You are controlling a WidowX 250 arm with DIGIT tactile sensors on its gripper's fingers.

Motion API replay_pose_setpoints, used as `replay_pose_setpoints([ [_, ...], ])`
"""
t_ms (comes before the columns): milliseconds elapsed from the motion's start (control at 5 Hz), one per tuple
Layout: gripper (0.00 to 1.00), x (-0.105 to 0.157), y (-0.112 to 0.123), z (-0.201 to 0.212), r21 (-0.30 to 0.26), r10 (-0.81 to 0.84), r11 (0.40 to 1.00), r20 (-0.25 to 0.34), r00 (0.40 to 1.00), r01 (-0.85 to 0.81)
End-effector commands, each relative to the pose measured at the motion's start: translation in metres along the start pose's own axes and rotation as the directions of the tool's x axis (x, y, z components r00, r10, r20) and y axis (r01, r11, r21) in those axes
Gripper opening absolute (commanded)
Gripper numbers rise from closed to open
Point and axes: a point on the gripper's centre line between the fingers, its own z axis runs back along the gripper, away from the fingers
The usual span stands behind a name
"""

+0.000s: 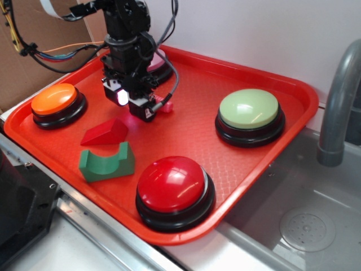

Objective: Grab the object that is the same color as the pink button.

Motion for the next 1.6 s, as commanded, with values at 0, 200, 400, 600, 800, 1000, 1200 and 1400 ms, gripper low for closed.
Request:
replay_pose_setpoints([
  [0,0.00,0.011,0.011,0.009,0.141,-0.107,0.985,0.065,0.992,0.097],
  [200,0.00,0.009,0.021,0.026,0.187,-0.132,0.976,0.078,0.988,0.115],
  [400,0.00,-0.013,0.034,0.072,0.139,-0.124,0.983,0.051,0.991,0.116],
  [600,0.00,-0.037,-0.001,0.089,0.065,-0.165,0.984,0.008,0.986,0.164],
  [800,0.00,-0.062,0.001,0.141,0.017,-0.208,0.978,-0.073,0.975,0.210],
  [1000,0.00,-0.073,-0.001,0.187,-0.048,-0.305,0.952,-0.043,0.951,0.303],
  [1200,0.00,-0.074,-0.007,0.205,0.001,-0.286,0.958,0.003,0.958,0.286],
  [1400,0.00,-0.069,-0.006,0.203,0.028,-0.307,0.951,-0.037,0.951,0.308],
])
